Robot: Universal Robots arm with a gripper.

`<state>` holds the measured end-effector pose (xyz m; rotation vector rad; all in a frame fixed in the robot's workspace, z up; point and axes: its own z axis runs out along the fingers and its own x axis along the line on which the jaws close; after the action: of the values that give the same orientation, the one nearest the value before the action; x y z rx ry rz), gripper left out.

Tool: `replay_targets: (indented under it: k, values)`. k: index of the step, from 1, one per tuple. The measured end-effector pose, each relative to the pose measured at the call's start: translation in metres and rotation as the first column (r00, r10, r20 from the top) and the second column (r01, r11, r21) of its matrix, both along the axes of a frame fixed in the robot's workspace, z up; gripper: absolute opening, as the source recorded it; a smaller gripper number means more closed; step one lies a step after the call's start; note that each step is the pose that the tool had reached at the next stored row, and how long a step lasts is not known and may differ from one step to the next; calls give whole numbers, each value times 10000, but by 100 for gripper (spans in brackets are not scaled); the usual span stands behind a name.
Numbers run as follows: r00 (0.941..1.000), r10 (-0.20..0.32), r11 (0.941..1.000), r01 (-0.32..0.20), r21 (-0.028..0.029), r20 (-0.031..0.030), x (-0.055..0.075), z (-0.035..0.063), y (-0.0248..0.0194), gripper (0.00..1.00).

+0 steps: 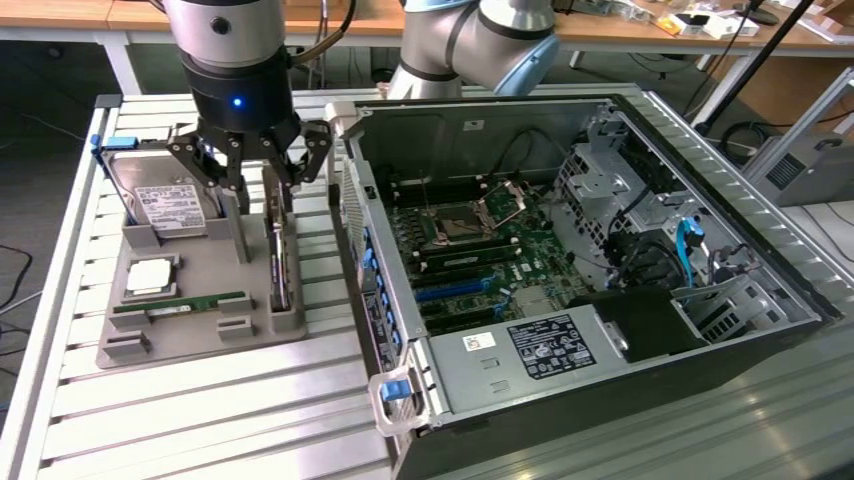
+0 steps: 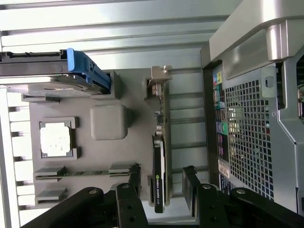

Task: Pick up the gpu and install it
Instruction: 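Pick up the gpu and move the gpu toward the slot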

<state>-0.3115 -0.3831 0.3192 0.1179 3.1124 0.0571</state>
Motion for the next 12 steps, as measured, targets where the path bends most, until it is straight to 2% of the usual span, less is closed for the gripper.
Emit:
replay_targets:
  k: [12]
  values:
    - [10000,0,10000,0,-1,1,0,-29,2,48]
